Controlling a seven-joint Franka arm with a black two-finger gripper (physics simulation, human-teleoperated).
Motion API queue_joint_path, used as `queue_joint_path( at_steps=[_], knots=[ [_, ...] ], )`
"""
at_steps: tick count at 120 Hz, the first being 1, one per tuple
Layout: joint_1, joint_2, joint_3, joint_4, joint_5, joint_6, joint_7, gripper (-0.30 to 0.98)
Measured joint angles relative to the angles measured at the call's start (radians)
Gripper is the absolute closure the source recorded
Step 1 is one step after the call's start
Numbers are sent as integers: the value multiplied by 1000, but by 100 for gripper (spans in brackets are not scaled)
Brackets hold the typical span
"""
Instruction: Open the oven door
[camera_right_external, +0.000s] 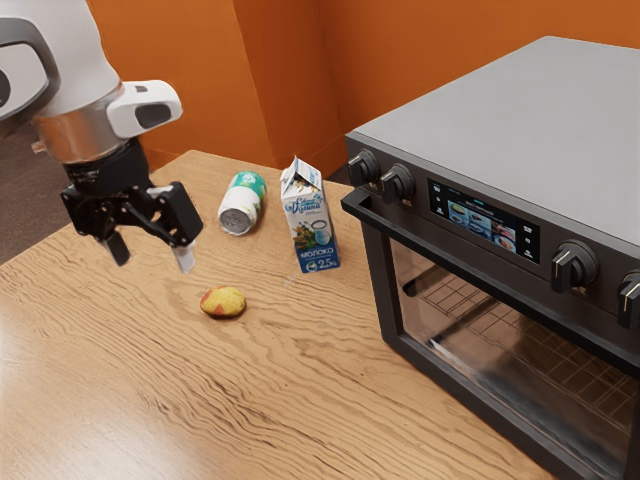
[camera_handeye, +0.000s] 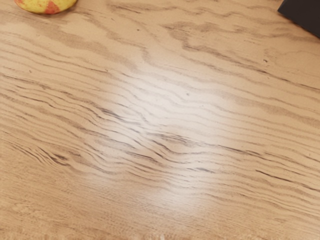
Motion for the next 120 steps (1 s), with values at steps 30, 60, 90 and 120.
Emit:
queue_joint_path(
  at_steps=[30, 60, 90, 120],
  knots=[
    [34, -228, 17, -159, 29, -54, -226, 0],
    [-142, -566, 2, -562, -102, 433, -496, 0],
    [-381, -508, -13, -570, -146, 728, -835, 0],
    [-471, -386, 2, -557, -147, 887, -1088, 0]
  ],
)
